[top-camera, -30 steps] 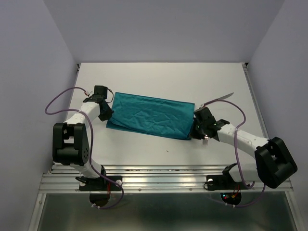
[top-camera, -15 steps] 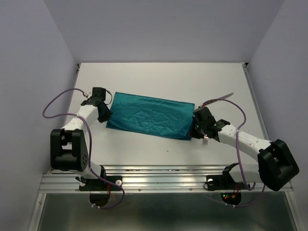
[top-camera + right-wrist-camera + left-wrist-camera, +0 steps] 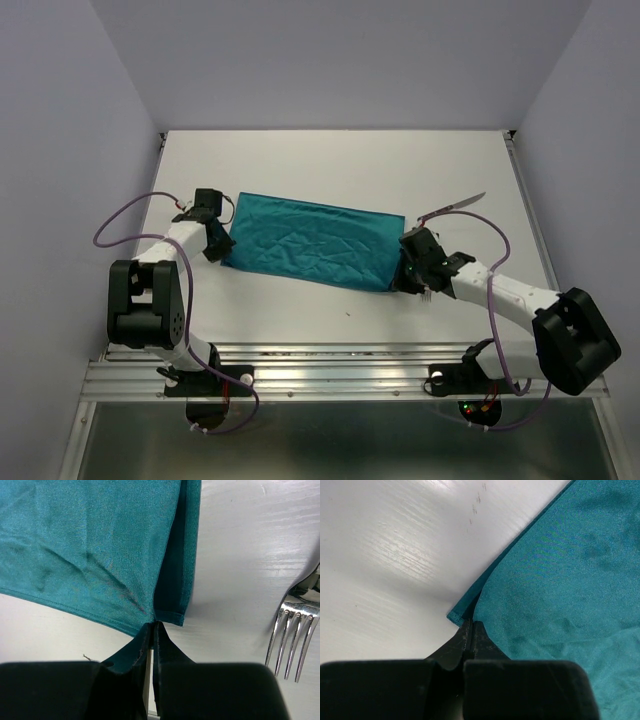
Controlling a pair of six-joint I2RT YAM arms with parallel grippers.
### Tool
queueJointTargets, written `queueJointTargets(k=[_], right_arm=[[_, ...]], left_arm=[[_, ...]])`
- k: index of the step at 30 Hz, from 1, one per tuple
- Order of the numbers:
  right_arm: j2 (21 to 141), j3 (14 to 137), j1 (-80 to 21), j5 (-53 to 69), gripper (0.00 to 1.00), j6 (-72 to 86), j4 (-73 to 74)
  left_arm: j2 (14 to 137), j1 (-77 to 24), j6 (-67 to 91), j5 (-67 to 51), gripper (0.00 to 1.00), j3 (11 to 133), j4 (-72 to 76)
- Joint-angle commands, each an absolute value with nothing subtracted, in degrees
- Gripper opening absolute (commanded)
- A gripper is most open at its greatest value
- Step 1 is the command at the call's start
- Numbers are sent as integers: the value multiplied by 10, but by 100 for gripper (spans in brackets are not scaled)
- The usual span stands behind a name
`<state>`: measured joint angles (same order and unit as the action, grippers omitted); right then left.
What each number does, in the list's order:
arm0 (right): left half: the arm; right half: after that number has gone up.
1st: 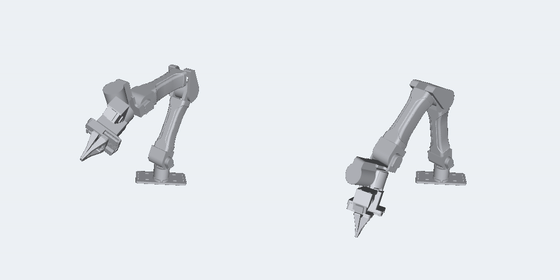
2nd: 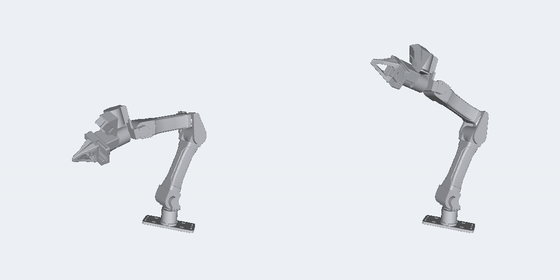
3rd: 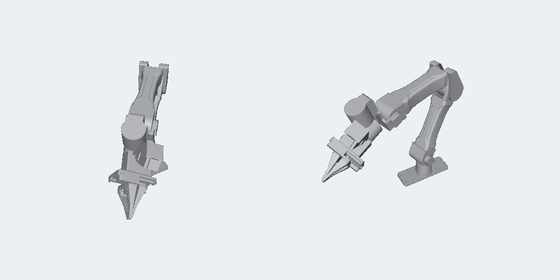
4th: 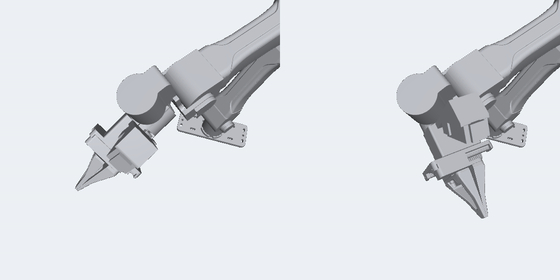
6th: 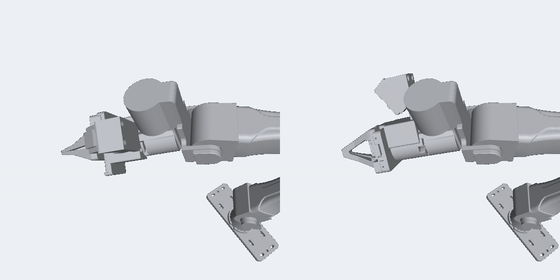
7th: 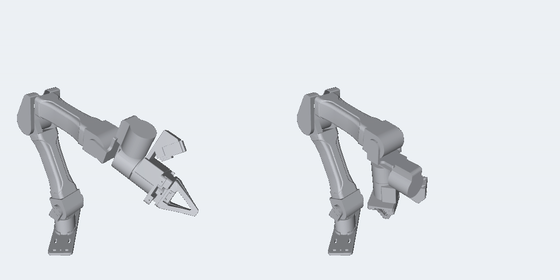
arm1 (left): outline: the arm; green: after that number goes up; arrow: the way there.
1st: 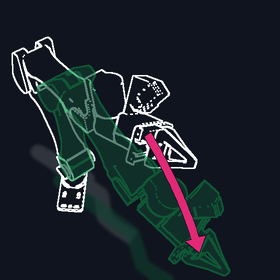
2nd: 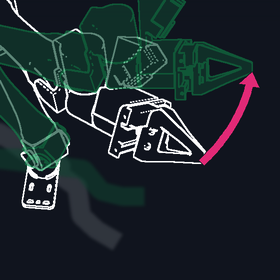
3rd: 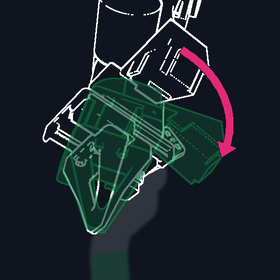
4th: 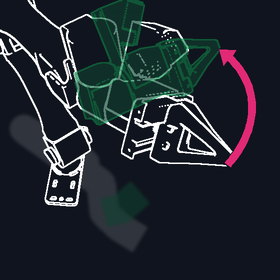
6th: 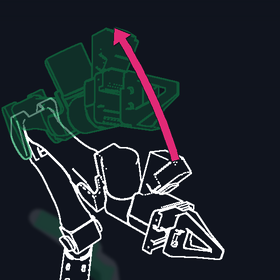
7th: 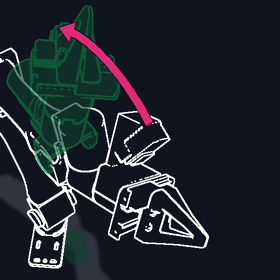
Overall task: Fold the napkin into a case and place the utensils inside
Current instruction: Smooth out the rectangle-folded napkin at the center of the board.
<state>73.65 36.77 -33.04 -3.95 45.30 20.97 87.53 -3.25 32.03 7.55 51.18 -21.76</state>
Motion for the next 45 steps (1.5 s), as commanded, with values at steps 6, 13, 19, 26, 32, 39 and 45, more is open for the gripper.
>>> queueJointTargets(k=[6, 13, 19, 26, 32, 39, 45], right_arm=[[711, 385, -335, -81, 1, 458, 227], [714, 381, -335, -87, 1, 461, 229], [720, 369, -335, -80, 1, 462, 221], [722, 369, -335, -81, 28, 459, 221], [710, 414, -335, -152, 64, 449, 274], [754, 510, -335, -202, 55, 413, 280], [898, 653, -335, -150, 36, 384, 229]], left_arm=[[855, -30, 321, 81, 0, 505, -215], [853, -29, 326, 86, 0, 487, -207], [856, -30, 332, 86, 0, 478, -201], [865, -30, 330, 83, 18, 489, -210], [832, -30, 326, 79, 44, 533, -231], [851, -54, 306, 82, 29, 632, -254], [934, -139, 298, 34, 18, 737, -241]])
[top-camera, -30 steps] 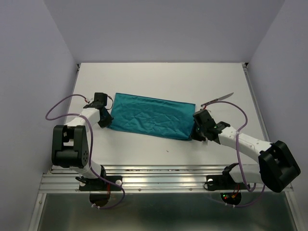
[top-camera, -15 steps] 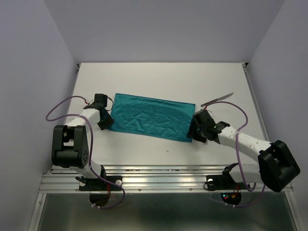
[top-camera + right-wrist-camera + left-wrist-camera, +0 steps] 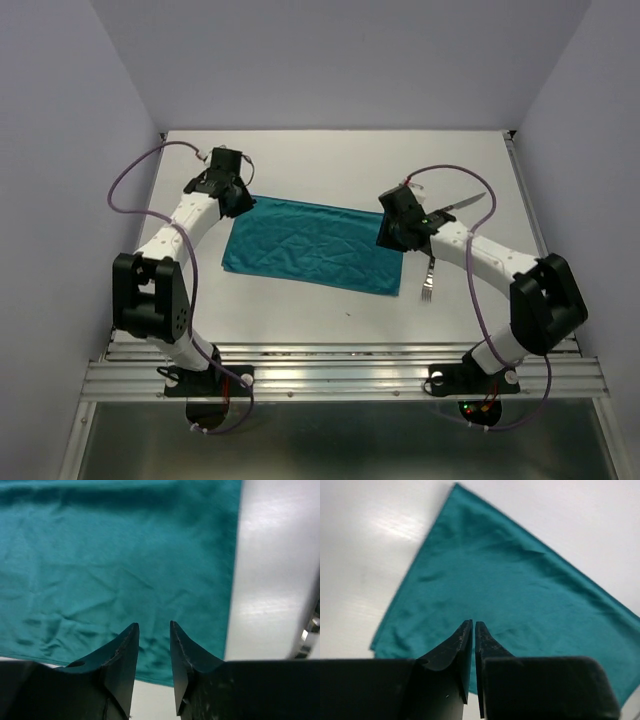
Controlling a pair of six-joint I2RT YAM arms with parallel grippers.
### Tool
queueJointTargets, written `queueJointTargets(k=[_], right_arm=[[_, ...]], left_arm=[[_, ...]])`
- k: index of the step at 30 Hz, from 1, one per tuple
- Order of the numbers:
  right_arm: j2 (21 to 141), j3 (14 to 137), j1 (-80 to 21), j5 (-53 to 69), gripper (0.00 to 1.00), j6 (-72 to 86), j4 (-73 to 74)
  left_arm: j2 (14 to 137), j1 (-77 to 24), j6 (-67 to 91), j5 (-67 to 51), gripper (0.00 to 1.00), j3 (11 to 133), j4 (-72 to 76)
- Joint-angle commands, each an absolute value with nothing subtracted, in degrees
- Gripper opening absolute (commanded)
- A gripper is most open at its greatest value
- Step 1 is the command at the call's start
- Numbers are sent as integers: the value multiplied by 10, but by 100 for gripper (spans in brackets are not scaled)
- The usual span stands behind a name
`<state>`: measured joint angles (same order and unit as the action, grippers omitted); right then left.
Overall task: Fold the napkin into a case and place the utensils inside
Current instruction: Smooth out the rectangle-folded napkin at the center of the board.
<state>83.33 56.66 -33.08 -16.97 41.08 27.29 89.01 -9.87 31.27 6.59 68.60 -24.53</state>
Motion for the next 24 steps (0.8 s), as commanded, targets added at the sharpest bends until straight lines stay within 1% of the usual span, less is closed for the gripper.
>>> queueJointTargets(k=[1, 2, 3, 5, 9, 10, 13, 17, 24], right_arm=[[917, 673, -335, -139, 36, 381, 223], [956, 714, -335, -114, 34, 377, 213], [975, 715, -335, -113, 34, 377, 207], [1031, 772, -335, -73, 32, 374, 197], [1093, 855, -335, -33, 29, 376, 181], [1124, 887, -335, -18, 28, 375, 180], [1185, 932, -335, 13, 26, 377, 178], [1242, 997, -335, 25, 24, 388, 178], [1313, 1051, -335, 19, 22, 399, 179]], left_arm=[[946, -147, 298, 16, 19, 749, -237], [970, -157, 296, -11, 21, 771, -228], [983, -161, 296, -11, 21, 780, -222], [1018, -169, 294, -54, 22, 804, -204], [1073, -182, 290, -99, 22, 841, -188], [1082, -186, 291, -117, 22, 852, -177], [1123, -193, 294, -141, 22, 868, -167], [1173, -197, 294, -147, 22, 903, -163], [1229, -197, 292, -136, 22, 950, -161]])
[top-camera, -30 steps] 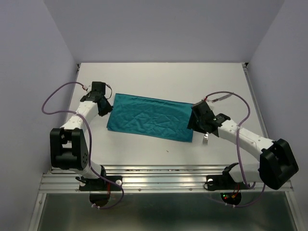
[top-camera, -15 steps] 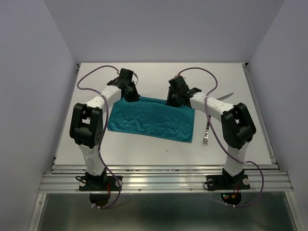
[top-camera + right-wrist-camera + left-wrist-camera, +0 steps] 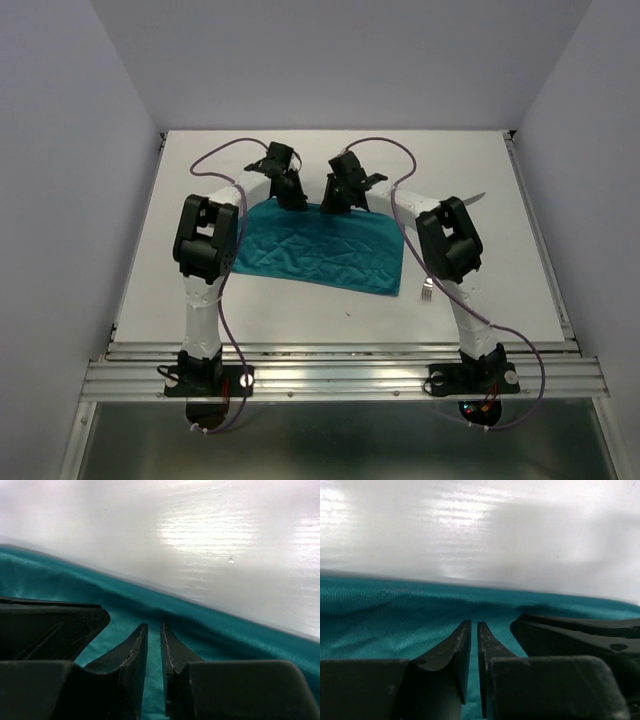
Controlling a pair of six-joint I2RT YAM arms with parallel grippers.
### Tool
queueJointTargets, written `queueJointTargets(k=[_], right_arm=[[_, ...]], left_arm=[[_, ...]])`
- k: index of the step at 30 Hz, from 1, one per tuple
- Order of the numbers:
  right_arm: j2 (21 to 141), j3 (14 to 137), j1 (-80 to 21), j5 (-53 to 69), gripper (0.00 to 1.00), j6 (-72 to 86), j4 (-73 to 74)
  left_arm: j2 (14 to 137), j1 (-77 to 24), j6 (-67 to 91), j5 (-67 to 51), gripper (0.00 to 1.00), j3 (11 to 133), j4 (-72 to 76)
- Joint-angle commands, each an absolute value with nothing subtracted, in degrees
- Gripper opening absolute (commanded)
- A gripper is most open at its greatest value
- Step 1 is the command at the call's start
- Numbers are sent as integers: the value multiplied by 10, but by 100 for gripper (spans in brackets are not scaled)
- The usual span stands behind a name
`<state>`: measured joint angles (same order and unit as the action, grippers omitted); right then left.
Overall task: Fold the napkin into a case and place the utensils inside
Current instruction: Smooth out the rectangle-folded napkin at the center of the board.
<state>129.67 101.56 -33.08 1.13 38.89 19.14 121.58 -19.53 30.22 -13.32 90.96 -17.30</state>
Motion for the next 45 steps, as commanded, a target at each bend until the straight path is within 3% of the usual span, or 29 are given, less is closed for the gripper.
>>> queueJointTargets(k=[1, 13, 21, 29, 45], right_arm=[[1317, 1053, -335, 19, 22, 400, 179], [1268, 962, -305, 11, 21, 393, 168], [1162, 834, -229, 9, 22, 414, 133], [1131, 746, -171, -28, 21, 418, 135], [1131, 705, -156, -54, 21, 380, 143]], left_arm=[[1236, -197, 291, -135, 22, 955, -163], [1254, -188, 275, -107, 22, 932, -162], [1241, -185, 268, -92, 22, 905, -159], [1230, -185, 265, -50, 22, 920, -185], [1213, -88, 256, -28, 24, 899, -185]])
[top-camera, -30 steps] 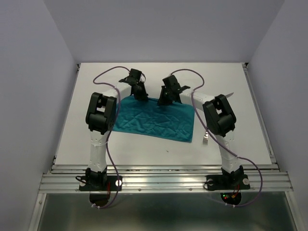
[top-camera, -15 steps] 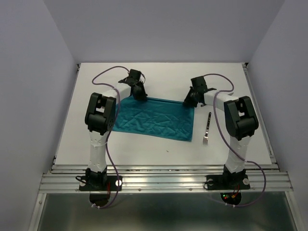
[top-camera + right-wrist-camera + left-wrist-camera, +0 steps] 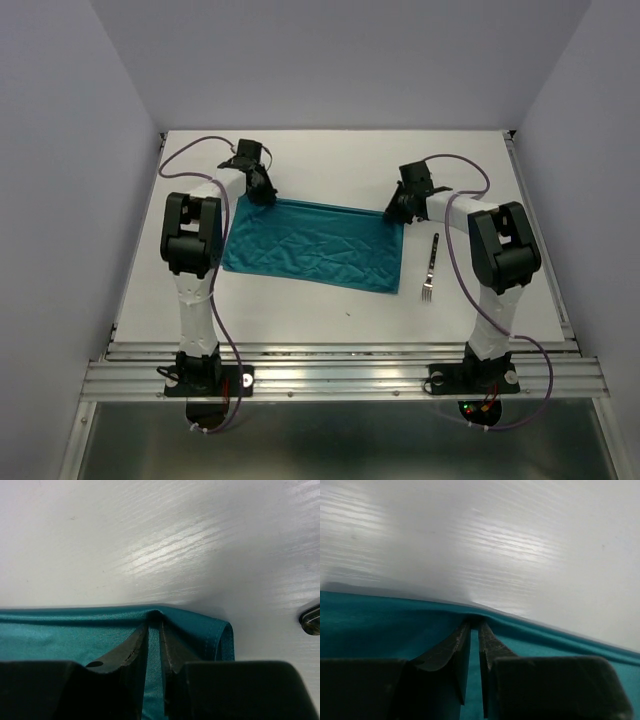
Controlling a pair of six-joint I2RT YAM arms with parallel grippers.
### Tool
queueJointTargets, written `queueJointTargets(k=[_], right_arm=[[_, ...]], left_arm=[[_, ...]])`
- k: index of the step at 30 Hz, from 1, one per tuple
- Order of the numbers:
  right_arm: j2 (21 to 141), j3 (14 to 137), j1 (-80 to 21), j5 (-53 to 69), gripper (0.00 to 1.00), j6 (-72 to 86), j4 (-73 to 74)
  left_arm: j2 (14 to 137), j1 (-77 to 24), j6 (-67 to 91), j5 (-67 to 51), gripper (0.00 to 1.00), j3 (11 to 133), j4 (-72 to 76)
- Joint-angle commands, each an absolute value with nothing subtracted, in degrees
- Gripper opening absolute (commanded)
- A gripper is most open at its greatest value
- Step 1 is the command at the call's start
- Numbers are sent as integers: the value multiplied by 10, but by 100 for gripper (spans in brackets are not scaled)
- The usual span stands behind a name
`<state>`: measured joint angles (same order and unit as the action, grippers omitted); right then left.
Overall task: Fold the napkin into a case and place the utensils inside
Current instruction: Smooth out the rectangle-folded napkin at the center of the board.
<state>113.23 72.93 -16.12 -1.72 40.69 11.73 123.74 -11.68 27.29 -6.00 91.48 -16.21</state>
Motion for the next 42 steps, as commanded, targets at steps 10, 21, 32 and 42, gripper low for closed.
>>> queueJointTargets(k=[10, 21, 32, 42], right_arm=[[1121, 689, -156, -56, 21, 369, 142], [1091, 664, -156, -49, 21, 359, 142], [1037, 597, -156, 3, 21, 325, 138], [971, 596, -156, 15, 25, 307, 161]], left_arm=[[1211, -19, 248, -16, 24, 900, -187], [1215, -11, 251, -9, 24, 869, -185], [1093, -22, 262, 42, 24, 739, -196], [984, -23, 238, 66, 28, 694, -223]])
